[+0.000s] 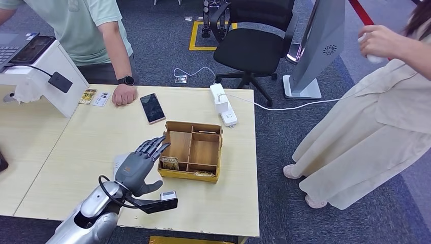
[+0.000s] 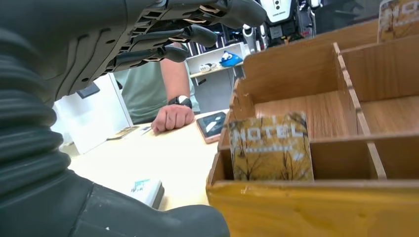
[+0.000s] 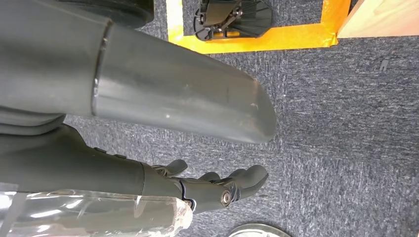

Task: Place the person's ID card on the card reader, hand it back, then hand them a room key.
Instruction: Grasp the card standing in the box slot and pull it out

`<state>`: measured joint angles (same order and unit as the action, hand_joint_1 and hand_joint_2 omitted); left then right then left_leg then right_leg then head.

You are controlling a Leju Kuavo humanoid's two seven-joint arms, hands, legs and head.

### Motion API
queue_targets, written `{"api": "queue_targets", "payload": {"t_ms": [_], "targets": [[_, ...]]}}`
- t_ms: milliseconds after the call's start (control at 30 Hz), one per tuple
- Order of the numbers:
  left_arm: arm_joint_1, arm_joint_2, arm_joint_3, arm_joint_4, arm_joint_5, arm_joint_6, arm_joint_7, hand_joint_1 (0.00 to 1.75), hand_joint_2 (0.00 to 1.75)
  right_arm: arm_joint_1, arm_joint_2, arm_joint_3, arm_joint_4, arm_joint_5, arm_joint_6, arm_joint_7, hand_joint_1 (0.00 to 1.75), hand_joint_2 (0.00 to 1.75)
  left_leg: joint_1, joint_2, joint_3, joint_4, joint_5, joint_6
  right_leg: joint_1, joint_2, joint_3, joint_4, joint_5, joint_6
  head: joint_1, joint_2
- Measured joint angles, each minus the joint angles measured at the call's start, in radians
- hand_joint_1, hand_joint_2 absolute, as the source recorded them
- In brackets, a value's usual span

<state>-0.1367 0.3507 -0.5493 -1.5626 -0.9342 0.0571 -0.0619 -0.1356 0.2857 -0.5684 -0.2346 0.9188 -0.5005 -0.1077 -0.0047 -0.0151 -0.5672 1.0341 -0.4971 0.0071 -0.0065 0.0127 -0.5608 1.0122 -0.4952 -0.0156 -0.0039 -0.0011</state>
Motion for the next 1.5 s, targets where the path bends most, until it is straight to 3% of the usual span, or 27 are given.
{"api": "queue_targets", "payload": {"t_ms": [500, 933, 1267, 1500], "targets": [[0.029, 0.002, 0.011, 0.024, -0.024, 0.046, 0.038, 0.0, 1.75, 0.003, 0.0, 0.015, 0.0, -0.004, 0.0, 0.003, 0.0, 0.0, 0.0, 0.0, 0.0, 0.0, 0.0, 0.0, 0.0, 0.0, 0.0, 0.0, 0.0, 0.0, 0.0, 0.0], [0.028, -0.009, 0.1, 0.064, -0.038, 0.066, 0.054, 0.0, 1.75, 0.004, 0.0, 0.02, 0.0, -0.021, -0.002, 0.011, 0.0, 0.0, 0.0, 0.0, 0.0, 0.0, 0.0, 0.0, 0.0, 0.0, 0.0, 0.0, 0.0, 0.0, 0.0, 0.0], [0.034, -0.015, 0.13, 0.072, -0.033, 0.065, 0.032, 0.0, 1.75, 0.009, 0.0, 0.02, 0.0, -0.037, -0.008, 0.001, 0.0, 0.0, 0.0, 0.0, 0.0, 0.0, 0.0, 0.0, 0.0, 0.0, 0.0, 0.0, 0.0, 0.0, 0.0, 0.0], [0.083, -0.011, 0.127, 0.032, -0.039, 0.057, -0.003, 0.0, 1.75, 0.011, 0.0, 0.02, 0.0, -0.05, -0.012, -0.008, 0.0, 0.0, 0.0, 0.0, 0.0, 0.0, 0.0, 0.0, 0.0, 0.0, 0.0, 0.0, 0.0, 0.0, 0.0, 0.0]]}}
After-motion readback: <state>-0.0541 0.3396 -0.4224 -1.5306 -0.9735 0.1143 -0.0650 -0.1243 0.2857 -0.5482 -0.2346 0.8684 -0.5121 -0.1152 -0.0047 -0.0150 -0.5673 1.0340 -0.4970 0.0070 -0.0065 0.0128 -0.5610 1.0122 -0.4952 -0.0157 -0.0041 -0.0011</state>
